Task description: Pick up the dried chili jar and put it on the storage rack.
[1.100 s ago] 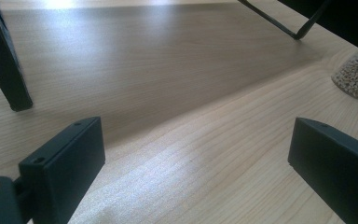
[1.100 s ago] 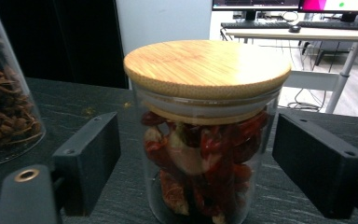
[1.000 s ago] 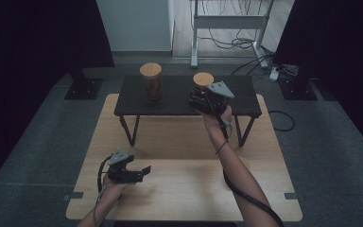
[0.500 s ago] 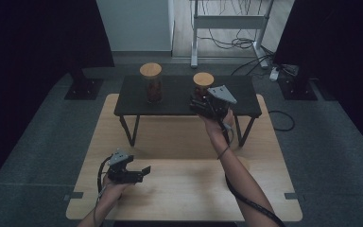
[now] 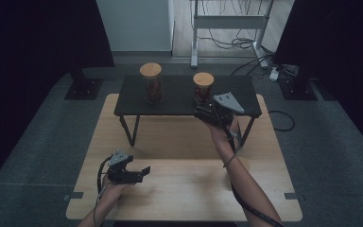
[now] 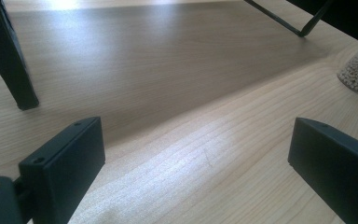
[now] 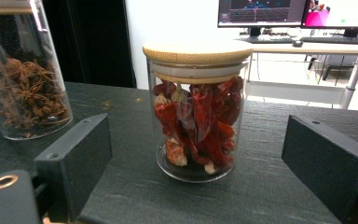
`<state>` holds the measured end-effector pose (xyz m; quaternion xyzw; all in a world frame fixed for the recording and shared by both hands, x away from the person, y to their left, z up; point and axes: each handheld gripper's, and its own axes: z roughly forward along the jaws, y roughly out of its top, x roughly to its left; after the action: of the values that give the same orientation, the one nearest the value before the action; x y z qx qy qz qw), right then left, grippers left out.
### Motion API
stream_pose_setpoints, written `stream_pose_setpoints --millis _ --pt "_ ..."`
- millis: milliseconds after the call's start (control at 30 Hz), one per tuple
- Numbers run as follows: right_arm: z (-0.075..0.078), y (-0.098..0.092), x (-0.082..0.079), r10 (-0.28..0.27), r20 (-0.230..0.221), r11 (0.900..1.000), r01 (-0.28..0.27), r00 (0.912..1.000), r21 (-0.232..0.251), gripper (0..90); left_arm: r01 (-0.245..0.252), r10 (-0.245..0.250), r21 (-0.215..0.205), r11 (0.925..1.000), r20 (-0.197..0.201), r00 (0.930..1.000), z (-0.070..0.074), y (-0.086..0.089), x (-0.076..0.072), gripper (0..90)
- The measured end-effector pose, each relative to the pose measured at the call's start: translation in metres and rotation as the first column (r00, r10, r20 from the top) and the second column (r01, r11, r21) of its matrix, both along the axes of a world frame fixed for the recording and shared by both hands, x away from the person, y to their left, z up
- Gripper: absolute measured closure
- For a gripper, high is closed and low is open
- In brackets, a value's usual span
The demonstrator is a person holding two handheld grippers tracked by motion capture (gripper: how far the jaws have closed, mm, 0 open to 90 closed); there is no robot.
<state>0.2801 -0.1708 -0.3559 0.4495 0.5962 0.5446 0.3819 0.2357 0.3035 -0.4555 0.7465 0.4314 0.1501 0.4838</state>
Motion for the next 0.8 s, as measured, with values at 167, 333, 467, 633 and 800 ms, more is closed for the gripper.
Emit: stream_pose_setpoints --millis 167,333,467,633,800 --pt "-0.003 -0.004 -0.007 0.009 -0.001 1.000 -0.009 1.0000 0.006 8.3 0.001 -0.001 0.002 1.0000 0.001 1.0000 0.000 0.000 0.000 3.3" --pt "-0.008 -0.005 -0.017 0.015 -0.001 1.000 -0.015 0.9999 0.014 8.8 0.001 -0.001 0.003 1.0000 0.004 1.0000 0.001 -0.001 -0.001 3.3" --pt "-0.012 -0.005 -0.023 0.023 -0.009 1.000 -0.023 0.9997 0.016 9.1 0.002 -0.002 0.004 1.0000 0.005 1.0000 0.001 -0.001 -0.001 3.3" --pt "-0.019 -0.007 -0.032 0.029 -0.013 0.999 -0.029 0.9995 0.022 9.5 0.002 -0.002 0.006 1.0000 0.007 1.0000 0.001 -0.001 -0.002 3.3" --pt "-0.026 -0.009 -0.041 0.034 -0.013 0.999 -0.034 0.9993 0.030 9.5 0.002 -0.002 0.008 1.0000 0.007 1.0000 0.001 -0.002 -0.002 3.3"
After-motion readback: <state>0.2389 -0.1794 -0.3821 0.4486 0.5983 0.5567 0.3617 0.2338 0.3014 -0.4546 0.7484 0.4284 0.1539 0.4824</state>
